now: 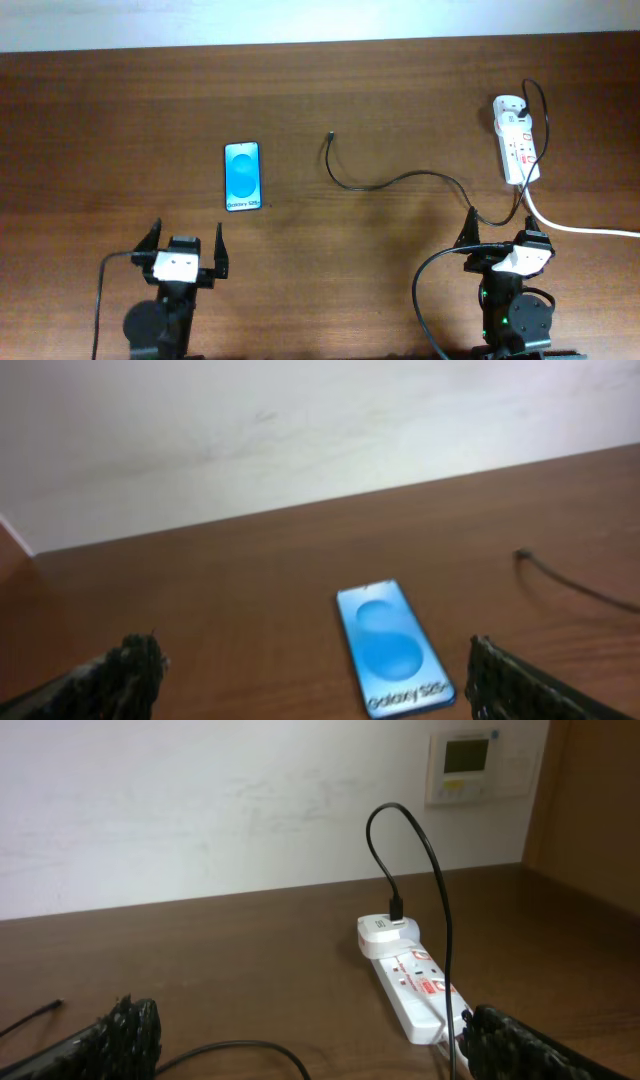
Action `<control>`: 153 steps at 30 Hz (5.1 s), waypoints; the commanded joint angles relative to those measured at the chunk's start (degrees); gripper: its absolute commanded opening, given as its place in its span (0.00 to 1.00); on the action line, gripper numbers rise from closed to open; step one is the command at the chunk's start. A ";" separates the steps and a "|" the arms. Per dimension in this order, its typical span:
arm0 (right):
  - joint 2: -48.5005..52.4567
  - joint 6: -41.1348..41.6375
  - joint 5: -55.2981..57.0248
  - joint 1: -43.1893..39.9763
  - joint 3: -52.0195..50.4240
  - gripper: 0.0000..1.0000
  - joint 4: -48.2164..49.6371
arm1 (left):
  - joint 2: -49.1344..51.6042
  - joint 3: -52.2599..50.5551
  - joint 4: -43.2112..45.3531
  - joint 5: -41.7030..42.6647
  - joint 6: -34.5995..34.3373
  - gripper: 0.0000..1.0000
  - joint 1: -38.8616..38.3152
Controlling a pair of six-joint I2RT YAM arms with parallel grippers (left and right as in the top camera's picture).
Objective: Plug charger to phone and switch on socket
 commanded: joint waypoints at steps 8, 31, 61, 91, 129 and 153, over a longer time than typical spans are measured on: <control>15.23 -0.42 -2.25 -0.31 25.46 0.98 -7.30 | 50.86 48.39 -18.23 15.87 -0.87 0.99 -0.22; 80.48 -0.39 -19.69 -0.31 84.02 0.98 -57.68 | 91.97 87.95 -48.59 2.71 -17.70 0.98 -6.29; 80.63 -0.39 -19.47 -0.31 84.00 0.98 -58.53 | 118.38 88.85 -52.09 -6.01 -22.86 0.99 -12.02; 80.63 -0.39 -19.50 -0.31 84.00 0.99 -58.51 | 118.40 85.18 -49.35 -3.69 -24.68 0.96 -12.07; 87.19 20.72 -38.23 -0.13 84.00 1.00 -52.22 | 118.38 101.94 -63.34 44.39 -76.15 0.00 -12.17; 98.07 37.18 -26.91 23.82 84.00 0.70 -37.92 | 118.38 101.94 -63.32 52.72 -77.64 0.00 -12.17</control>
